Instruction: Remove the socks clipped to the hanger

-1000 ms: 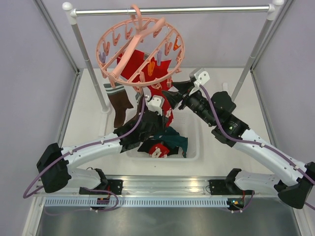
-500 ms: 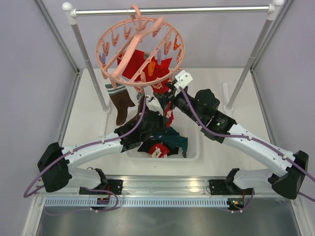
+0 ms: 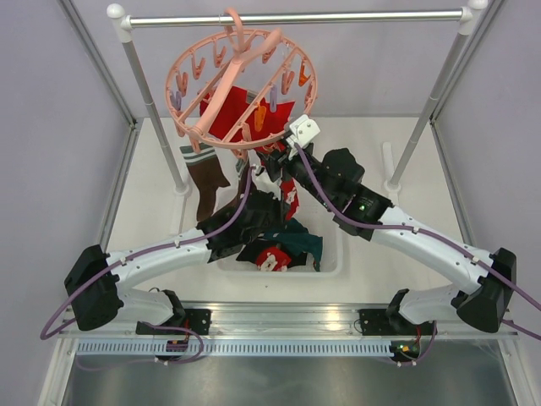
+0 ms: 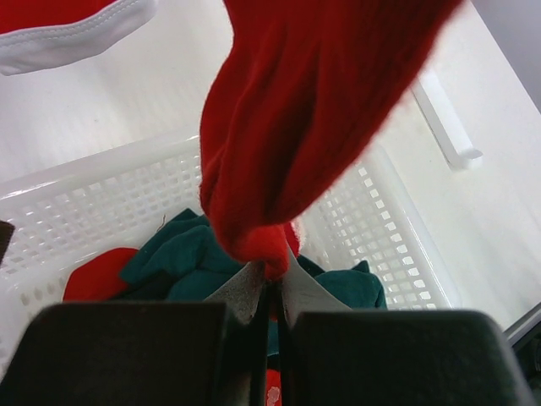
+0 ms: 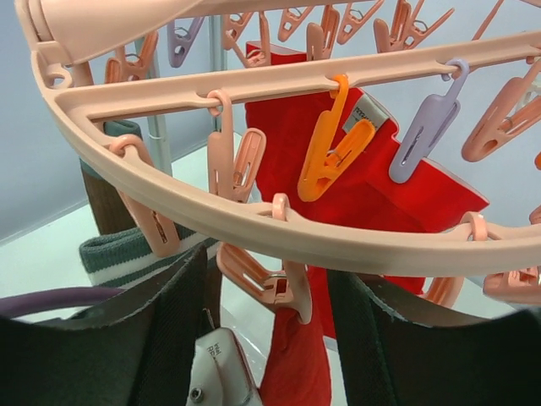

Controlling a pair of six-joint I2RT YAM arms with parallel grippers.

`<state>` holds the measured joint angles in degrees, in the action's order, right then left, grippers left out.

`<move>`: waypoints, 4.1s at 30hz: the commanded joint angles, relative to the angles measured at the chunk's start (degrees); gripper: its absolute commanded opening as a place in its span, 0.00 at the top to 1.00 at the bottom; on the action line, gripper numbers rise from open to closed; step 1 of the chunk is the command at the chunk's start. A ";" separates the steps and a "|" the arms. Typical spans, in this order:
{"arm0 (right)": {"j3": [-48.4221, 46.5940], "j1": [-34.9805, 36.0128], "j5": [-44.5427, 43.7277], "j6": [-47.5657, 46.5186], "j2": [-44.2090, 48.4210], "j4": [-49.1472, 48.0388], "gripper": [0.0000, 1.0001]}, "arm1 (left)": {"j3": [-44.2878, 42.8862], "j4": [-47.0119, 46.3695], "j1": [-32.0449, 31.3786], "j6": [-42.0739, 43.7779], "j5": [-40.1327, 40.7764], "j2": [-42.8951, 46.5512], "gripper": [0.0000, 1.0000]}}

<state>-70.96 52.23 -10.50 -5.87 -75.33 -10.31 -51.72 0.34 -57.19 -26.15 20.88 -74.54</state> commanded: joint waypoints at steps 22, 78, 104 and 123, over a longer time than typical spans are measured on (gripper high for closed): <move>-3.92 0.33 -4.53 1.83 0.89 -2.44 0.94 | 3.65 -0.69 -1.17 -1.53 -4.18 3.45 0.98; -4.45 0.24 -5.05 0.16 0.89 0.99 0.92 | 11.91 15.05 -5.65 -11.82 19.01 23.14 0.19; -3.14 0.33 -4.26 2.79 3.61 2.22 0.83 | 2.43 -2.89 -5.74 2.95 16.12 1.87 0.98; 3.45 0.33 -4.78 9.03 11.95 5.56 0.36 | -5.93 1.15 -5.65 3.39 6.01 -7.02 0.98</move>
<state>-69.19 52.29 -13.56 1.91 -66.32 -5.02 -54.46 1.02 -62.54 -24.32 28.80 -80.66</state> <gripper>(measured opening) 0.640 0.028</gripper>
